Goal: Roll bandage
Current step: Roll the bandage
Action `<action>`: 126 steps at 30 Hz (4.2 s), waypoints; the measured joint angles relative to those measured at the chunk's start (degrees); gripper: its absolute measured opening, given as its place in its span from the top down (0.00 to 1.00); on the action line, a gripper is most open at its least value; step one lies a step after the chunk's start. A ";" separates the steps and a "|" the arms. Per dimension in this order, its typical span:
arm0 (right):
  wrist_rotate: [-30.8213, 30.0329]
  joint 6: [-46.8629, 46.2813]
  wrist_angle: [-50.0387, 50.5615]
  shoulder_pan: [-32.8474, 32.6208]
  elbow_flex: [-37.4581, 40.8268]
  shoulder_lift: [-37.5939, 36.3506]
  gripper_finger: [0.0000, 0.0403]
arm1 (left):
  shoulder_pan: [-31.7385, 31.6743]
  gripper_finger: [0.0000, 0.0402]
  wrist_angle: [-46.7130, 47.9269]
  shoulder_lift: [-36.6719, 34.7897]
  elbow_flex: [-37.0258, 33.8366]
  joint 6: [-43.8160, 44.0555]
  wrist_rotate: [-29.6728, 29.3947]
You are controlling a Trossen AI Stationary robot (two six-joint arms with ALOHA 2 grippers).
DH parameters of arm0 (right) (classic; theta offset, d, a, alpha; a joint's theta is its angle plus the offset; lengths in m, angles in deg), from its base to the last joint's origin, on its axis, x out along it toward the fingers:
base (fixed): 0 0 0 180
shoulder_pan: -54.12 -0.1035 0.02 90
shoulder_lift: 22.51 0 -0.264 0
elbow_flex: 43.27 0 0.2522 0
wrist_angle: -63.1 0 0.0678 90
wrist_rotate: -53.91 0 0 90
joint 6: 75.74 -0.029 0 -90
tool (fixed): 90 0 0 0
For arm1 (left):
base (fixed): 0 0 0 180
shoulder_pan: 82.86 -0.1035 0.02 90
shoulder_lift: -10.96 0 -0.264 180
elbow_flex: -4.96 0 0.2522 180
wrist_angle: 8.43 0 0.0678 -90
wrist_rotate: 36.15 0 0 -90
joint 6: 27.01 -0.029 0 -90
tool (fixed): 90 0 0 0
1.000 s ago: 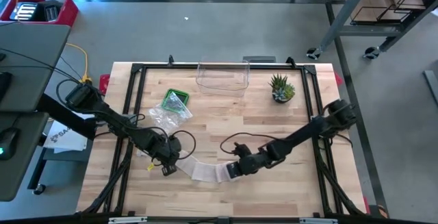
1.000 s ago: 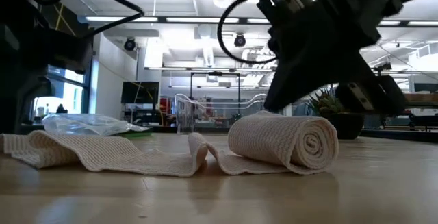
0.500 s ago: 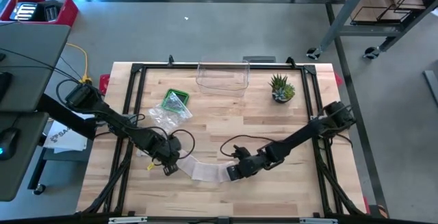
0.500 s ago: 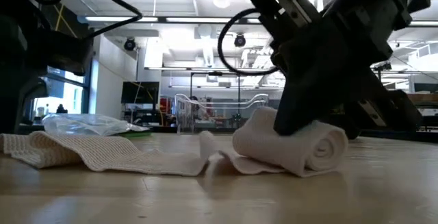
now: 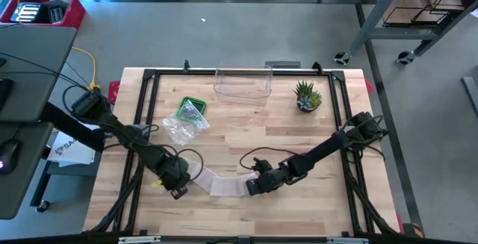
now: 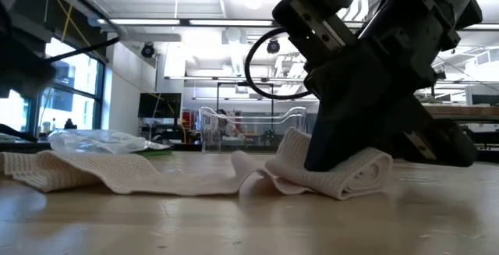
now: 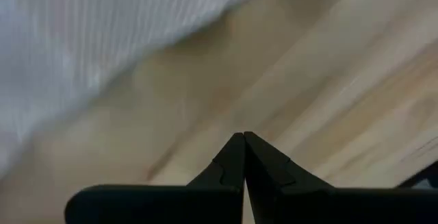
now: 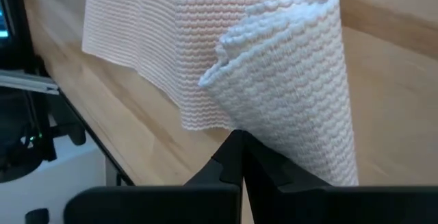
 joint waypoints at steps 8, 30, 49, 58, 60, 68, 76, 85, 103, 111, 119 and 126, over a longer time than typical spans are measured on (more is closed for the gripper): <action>-1.52 -1.52 8.65 -0.02 0.00 -2.11 1.00 | 0.89 1.00 -5.21 0.00 -0.57 9.26 1.98; -9.42 -15.40 19.19 -4.82 17.08 -23.46 1.00 | -15.31 1.00 -14.30 0.02 3.59 -13.49 -13.91; -18.82 -13.39 28.42 -5.01 15.87 -36.92 1.00 | -18.94 1.00 -14.25 0.02 4.70 -17.39 -15.31; -19.84 -11.64 27.62 -5.03 15.85 -36.92 1.00 | -19.15 1.00 -15.19 0.02 4.70 -17.36 -15.63; -20.75 -9.08 26.03 -5.03 15.85 -36.92 1.00 | -19.15 1.00 -16.71 0.02 4.70 -17.40 -15.65; -17.60 -2.13 24.33 -5.03 15.82 -36.92 1.00 | -21.05 1.00 -21.14 0.00 4.70 -19.44 -19.26; 2.06 10.39 25.01 -6.24 15.79 -36.91 1.00 | -26.21 1.00 -27.81 0.40 5.08 -24.72 -19.36; 10.01 12.56 27.36 -8.04 17.81 -30.17 1.00 | -29.79 1.00 -27.67 16.61 20.53 -36.37 -14.91; -1.63 -4.06 21.68 -9.84 17.88 -25.23 1.00 | -22.70 1.00 -27.64 39.81 41.62 -38.66 -13.22; -6.83 -9.54 21.64 -10.54 17.88 -25.23 1.00 | -21.47 1.00 -27.73 40.42 41.68 -38.26 -15.27; -7.81 -10.62 22.13 -10.54 17.88 -25.23 1.00 | -21.51 1.00 -27.38 40.41 41.66 -38.28 -15.34; -7.66 -11.48 21.88 -10.54 17.88 -25.23 1.00 | -21.49 1.00 -25.33 40.39 41.66 -39.29 -21.31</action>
